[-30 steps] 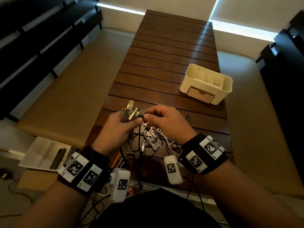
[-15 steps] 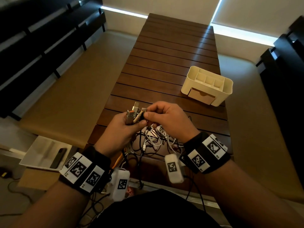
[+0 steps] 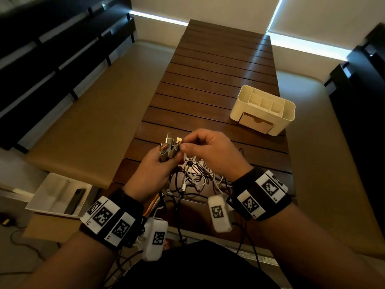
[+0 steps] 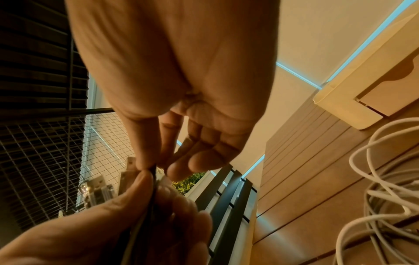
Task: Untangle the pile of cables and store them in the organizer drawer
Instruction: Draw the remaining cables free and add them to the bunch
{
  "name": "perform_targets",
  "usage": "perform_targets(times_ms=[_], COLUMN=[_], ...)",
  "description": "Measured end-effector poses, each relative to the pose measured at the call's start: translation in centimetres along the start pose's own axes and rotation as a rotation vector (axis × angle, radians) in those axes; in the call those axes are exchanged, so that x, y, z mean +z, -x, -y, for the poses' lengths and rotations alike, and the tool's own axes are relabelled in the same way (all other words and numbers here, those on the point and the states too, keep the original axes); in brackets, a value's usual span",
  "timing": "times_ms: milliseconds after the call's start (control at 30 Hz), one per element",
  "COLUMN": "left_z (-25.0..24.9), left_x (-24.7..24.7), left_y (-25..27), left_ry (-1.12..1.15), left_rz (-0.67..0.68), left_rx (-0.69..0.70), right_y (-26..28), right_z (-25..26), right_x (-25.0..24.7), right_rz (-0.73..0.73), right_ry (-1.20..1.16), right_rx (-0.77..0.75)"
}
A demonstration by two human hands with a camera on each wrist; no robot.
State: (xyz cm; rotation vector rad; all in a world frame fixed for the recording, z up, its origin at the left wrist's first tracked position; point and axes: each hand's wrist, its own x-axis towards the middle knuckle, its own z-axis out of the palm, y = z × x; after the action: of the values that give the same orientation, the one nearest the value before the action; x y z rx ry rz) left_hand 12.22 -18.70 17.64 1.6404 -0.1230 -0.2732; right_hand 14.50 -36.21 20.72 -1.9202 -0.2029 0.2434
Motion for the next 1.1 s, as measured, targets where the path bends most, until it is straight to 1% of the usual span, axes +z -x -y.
perform_targets(times_ms=[100, 133, 200, 267, 300, 367, 467, 567, 600, 667, 700, 733, 767, 833, 867, 900, 933, 1000, 1033, 1100], left_z=[0.0, -0.1, -0.3, -0.5, -0.5, -0.8, -0.9, -1.2, -1.4, -1.5, -1.5, -1.5, -1.4, -1.6, -1.8, -1.9, -2.0, -2.0, -1.9, -1.7], left_x=[-0.3, -0.3, -0.2, -0.1, 0.0, 0.2, 0.0, -0.1, -0.1, -0.2, -0.4, -0.7, -1.0, -2.0, -2.5, -3.1, -3.8, -4.8, -5.1, -4.8], left_y=[-0.2, -0.3, -0.3, -0.3, -0.3, -0.3, -0.3, -0.4, -0.4, -0.6, -0.7, -0.8, -0.9, -1.1, -1.1, -1.1, -1.0, -0.6, -0.4, -0.3], left_ry=[0.101, 0.101, 0.063, 0.024, 0.016, 0.015, 0.031, 0.035, 0.048, 0.113, 0.151, 0.187, 0.223, 0.312, 0.362, 0.395, 0.421, 0.443, 0.446, 0.414], left_rz=[-0.008, 0.001, 0.03, 0.042, 0.04, 0.027, 0.015, 0.027, 0.024, -0.001, -0.029, -0.063, -0.102, -0.175, -0.199, -0.225, -0.252, -0.295, -0.298, -0.255], left_rx=[-0.05, -0.057, -0.042, -0.016, -0.007, -0.004, 0.0, 0.01, 0.019, 0.036, 0.039, 0.037, 0.032, 0.01, -0.008, -0.02, -0.027, -0.052, -0.065, -0.079], right_y=[-0.2, -0.2, -0.3, -0.3, -0.3, -0.4, -0.3, -0.5, -0.5, -0.4, -0.2, 0.2, 0.6, 1.5, 1.8, 2.2, 2.3, 2.6, 2.6, 2.3], right_z=[0.3, 0.6, 0.8, 1.0, 0.9, 0.8, 0.8, 0.4, 0.1, -0.8, -1.3, -1.8, -2.3, -3.8, -4.5, -5.2, -5.8, -6.4, -6.3, -5.8], right_x=[-0.2, -0.3, -0.1, 0.4, 0.7, 0.8, 0.6, 0.6, 0.8, 1.3, 1.5, 1.8, 2.2, 2.6, 2.5, 2.3, 1.7, 0.2, -0.6, -1.7], right_rz=[-0.07, -0.065, 0.023, 0.143, 0.177, 0.194, 0.178, 0.204, 0.201, 0.177, 0.189, 0.224, 0.289, 0.455, 0.49, 0.479, 0.436, 0.299, 0.238, 0.156], right_ry=[-0.026, -0.06, -0.077, 0.008, 0.052, 0.056, -0.033, -0.013, -0.04, -0.157, -0.203, -0.2, -0.108, 0.211, 0.316, 0.338, 0.3, 0.197, 0.156, 0.107], right_rx=[-0.047, -0.066, -0.095, -0.109, -0.115, -0.12, -0.115, -0.131, -0.131, -0.074, -0.019, 0.035, 0.079, 0.126, 0.136, 0.151, 0.183, 0.246, 0.257, 0.23])
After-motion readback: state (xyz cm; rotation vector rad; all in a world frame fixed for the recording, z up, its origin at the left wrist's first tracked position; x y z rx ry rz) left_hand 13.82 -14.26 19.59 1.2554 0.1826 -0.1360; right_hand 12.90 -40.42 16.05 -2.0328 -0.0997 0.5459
